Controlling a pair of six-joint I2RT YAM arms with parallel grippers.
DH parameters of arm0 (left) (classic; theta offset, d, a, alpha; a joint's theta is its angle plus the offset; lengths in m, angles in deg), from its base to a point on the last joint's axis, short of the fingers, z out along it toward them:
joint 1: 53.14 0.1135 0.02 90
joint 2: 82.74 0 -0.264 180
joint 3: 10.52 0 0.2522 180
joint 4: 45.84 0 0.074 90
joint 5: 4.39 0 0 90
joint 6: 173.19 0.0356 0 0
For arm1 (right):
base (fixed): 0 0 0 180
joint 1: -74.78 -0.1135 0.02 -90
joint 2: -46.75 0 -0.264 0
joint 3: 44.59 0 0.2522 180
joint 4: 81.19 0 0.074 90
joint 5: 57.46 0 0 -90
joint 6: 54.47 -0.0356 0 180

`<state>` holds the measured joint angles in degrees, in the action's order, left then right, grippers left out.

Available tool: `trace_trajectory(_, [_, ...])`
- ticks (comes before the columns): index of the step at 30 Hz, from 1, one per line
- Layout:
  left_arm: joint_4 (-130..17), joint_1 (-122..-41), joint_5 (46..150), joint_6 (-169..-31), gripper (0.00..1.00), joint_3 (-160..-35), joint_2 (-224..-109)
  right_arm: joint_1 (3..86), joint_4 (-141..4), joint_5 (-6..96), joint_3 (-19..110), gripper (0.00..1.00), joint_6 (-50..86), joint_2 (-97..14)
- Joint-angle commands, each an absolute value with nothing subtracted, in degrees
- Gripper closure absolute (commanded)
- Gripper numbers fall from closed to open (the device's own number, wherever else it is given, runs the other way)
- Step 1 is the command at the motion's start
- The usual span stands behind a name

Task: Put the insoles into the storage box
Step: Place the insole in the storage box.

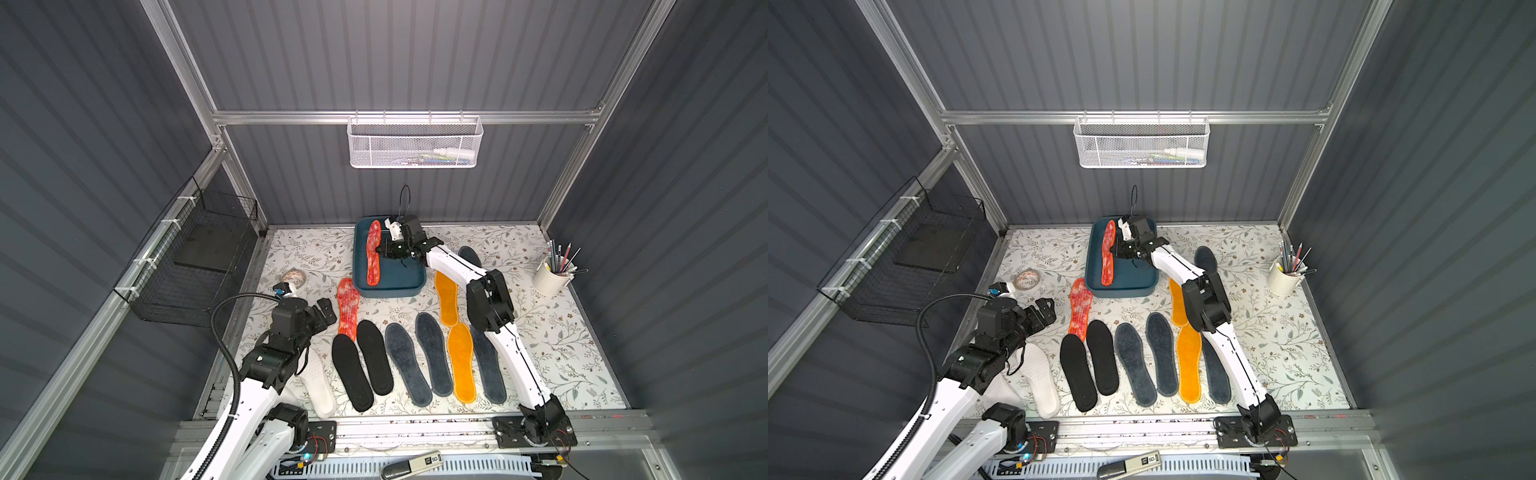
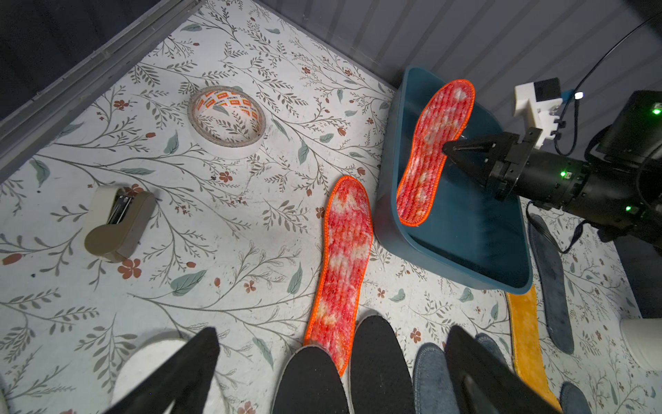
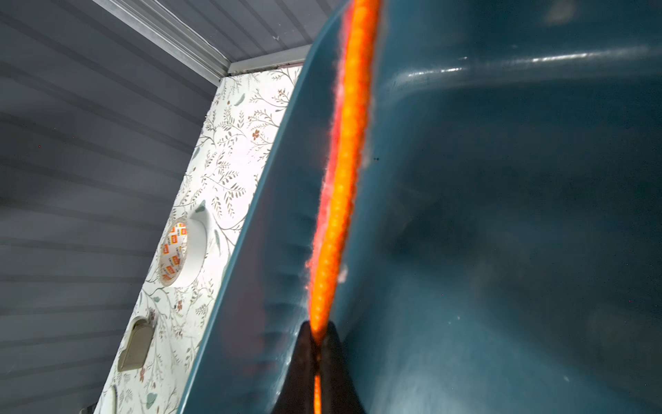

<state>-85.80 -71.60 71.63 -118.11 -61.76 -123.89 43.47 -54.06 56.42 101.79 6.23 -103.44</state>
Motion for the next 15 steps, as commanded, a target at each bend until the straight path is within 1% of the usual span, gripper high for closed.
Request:
trace_trajectory(1, [-87.55, -71.81, 70.69, -117.78, 0.0, -62.94, -124.22, 43.49, -51.62, 55.6, 104.85, 1.0, 7.15, -105.1])
trace_trajectory(6, [-87.66, -71.8, 70.4, -118.09, 0.01, -63.0, -124.68, 43.56, -50.15, 55.71, 107.3, 1.0, 7.45, -106.9])
trace_trajectory(7, [-87.6, -71.85, 70.47, -118.17, 0.0, -63.0, -124.8, 43.52, -49.69, 55.57, 107.96, 0.96, 7.57, -107.18])
trace_trajectory(9, [-87.47, -71.81, 70.45, -118.33, 0.01, -63.03, -125.14, 43.52, -48.61, 55.45, 109.11, 0.85, 7.97, -107.32])
trace_trajectory(10, [-87.53, -71.83, 70.37, -118.29, 0.0, -63.14, -125.33, 43.54, -47.93, 55.34, 109.62, 0.78, 8.2, -107.14])
trace_trajectory(11, [-87.49, -71.85, 70.37, -118.43, 0.0, -63.12, -125.5, 43.52, -47.31, 55.06, 109.94, 0.65, 8.49, -106.89])
trace_trajectory(13, [-87.47, -71.81, 70.02, -118.6, 0.01, -63.16, -125.78, 43.53, -46.64, 54.48, 109.72, 0.48, 8.98, -105.69])
trace_trajectory(15, [-87.46, -71.78, 69.86, -118.8, 0.0, -63.23, -126.22, 43.49, -46.57, 54.0, 108.29, 0.35, 9.83, -103.4])
